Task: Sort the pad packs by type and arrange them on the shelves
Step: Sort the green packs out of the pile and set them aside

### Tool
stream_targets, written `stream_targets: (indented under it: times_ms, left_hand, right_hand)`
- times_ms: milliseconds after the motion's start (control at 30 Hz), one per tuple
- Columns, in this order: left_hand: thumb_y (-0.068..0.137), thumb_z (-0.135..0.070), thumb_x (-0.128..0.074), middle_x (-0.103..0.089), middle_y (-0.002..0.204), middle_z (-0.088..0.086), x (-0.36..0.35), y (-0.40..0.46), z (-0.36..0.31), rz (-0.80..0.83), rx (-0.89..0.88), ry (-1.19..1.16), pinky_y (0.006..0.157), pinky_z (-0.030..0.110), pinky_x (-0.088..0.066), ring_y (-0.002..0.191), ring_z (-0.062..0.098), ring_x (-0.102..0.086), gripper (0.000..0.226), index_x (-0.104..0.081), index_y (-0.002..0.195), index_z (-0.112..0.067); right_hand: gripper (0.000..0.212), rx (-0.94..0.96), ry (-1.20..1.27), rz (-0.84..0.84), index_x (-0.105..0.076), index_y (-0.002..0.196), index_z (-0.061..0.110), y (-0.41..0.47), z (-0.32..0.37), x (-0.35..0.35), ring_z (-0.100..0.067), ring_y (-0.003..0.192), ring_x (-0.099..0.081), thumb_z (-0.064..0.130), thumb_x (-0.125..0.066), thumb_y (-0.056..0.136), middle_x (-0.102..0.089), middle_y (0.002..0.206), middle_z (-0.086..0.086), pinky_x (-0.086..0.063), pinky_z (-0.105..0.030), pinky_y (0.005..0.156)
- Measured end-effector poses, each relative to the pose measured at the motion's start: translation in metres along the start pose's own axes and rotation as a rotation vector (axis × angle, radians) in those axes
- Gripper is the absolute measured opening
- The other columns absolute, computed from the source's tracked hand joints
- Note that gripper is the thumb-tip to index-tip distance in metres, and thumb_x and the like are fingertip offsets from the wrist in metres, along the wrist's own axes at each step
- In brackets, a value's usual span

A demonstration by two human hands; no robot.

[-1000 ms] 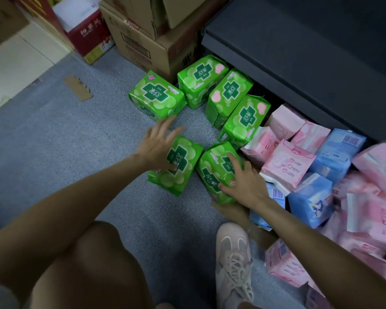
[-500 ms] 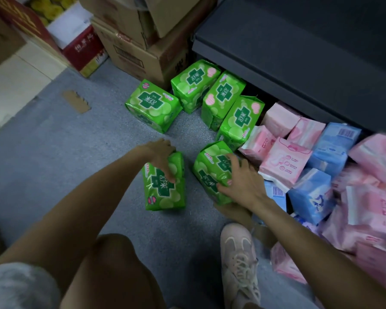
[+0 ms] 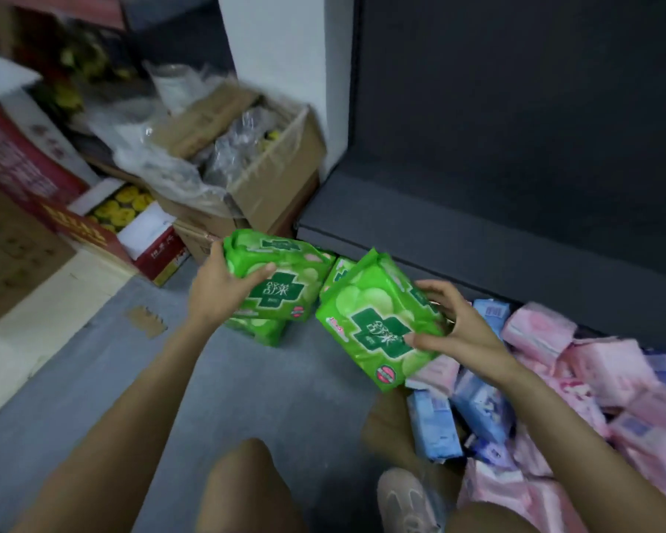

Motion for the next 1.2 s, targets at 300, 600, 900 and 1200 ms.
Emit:
stream_targets:
  times_ms: [300,600,900,1200]
  left_hand:
    - [0.084,-0.033,-0.068,-0.06,0.106,-0.016,0.061,-0.005,-0.243,-0.04,-0.535,-0.374,0.076,0.003,-0.038,0.093,-0.006,-0.056,0.044,-0.047,0.121,-0.022]
    - [0.086,-0.037,-0.066,-0.056,0.126,-0.004,0.082,-0.027,-0.439,-0.044,-0.905,-0.501,0.089,0.006,-0.038,0.112,0.004,-0.053,0.057,-0.042,0.133,-0.018]
    - [0.095,-0.034,-0.055,-0.027,0.127,0.007,0.098,-0.005,-0.612,-0.143,-1.058,-0.527,0.092,0.008,-0.022,0.119,0.014,-0.034,0.051,-0.039,0.135,-0.006]
    - [0.093,-0.043,-0.055,-0.049,0.139,0.011,0.038,0.074,-0.718,0.064,-0.927,-0.485,0.105,0.037,-0.038,0.129,0.028,-0.045,0.061,-0.038,0.142,-0.01]
  right_hand:
    - [0.071,0.392,-0.255,-0.162,-0.051,0.122,0.03,-0.047,0.174,0.109,-0.007,0.114,-0.055,0.018,-0.083,0.06,-0.057,0.12,0.015,-0.044,-0.021,0.095]
    - [0.077,0.685,-0.446,-0.441,-0.046,0.12,0.04,-0.105,0.31,0.223,-0.011,0.117,-0.052,0.017,-0.083,0.058,-0.052,0.125,0.004,-0.043,-0.028,0.097]
    - [0.069,0.84,-0.525,-0.661,-0.046,0.12,0.023,-0.129,0.411,0.336,-0.007,0.101,-0.059,-0.002,-0.08,0.066,-0.053,0.117,0.004,-0.051,-0.023,0.081]
    - [0.061,0.708,-0.754,-0.735,-0.051,0.109,0.041,-0.075,0.458,0.431,-0.016,0.112,-0.055,0.027,-0.081,0.058,-0.054,0.12,0.005,-0.047,-0.047,0.095]
Point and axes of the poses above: each hand's wrist, its own y-axis towards the middle knuckle, its own x-axis out of the back of the hand, z = x × y, the point moved 8 cm from there along y, towards the middle knuckle
